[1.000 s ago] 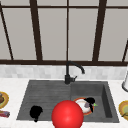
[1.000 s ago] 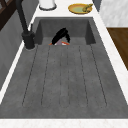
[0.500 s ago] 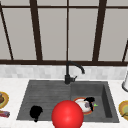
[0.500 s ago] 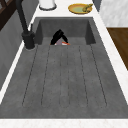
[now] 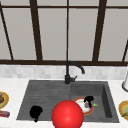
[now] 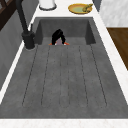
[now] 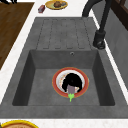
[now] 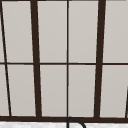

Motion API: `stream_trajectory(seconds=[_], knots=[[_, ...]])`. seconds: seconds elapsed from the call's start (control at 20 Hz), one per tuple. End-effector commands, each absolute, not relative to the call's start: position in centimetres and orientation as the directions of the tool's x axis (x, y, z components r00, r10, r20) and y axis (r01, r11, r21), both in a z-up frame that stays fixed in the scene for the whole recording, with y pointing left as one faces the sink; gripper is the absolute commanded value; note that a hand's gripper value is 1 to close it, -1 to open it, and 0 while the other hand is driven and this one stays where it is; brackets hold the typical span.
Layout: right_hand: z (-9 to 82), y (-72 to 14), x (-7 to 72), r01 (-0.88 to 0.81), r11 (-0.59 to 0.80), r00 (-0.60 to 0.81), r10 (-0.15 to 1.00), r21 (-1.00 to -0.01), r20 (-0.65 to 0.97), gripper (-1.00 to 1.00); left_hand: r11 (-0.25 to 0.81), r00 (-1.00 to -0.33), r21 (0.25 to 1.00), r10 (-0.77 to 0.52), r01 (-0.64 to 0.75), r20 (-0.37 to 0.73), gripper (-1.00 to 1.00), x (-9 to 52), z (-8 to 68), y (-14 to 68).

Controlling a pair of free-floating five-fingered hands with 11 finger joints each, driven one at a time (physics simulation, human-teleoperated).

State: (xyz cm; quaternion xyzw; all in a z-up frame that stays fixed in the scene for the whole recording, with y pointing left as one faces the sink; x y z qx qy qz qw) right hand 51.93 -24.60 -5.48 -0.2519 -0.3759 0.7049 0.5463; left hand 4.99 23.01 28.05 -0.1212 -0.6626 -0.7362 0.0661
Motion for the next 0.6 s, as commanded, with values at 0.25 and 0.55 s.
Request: stream_trajectory(seconds=[0.25, 0.55], knots=[[-5.4, -24.4, 50.6, -0.542, -0.111, -0.274, 0.96, -0.833, 0.051, 1.0, -0.113, -0.962, 0.959, 0.063, 0.258, 0.266, 0.0, 5.0, 28.1, 23.0], [-1.5, -24.6, 50.2, -0.557, -0.08, -0.219, 0.974, -0.827, 0.054, 1.0, -0.113, -0.962, 0.959, 0.063, 0.258, 0.266, 0.0, 5.0, 28.1, 23.0]])
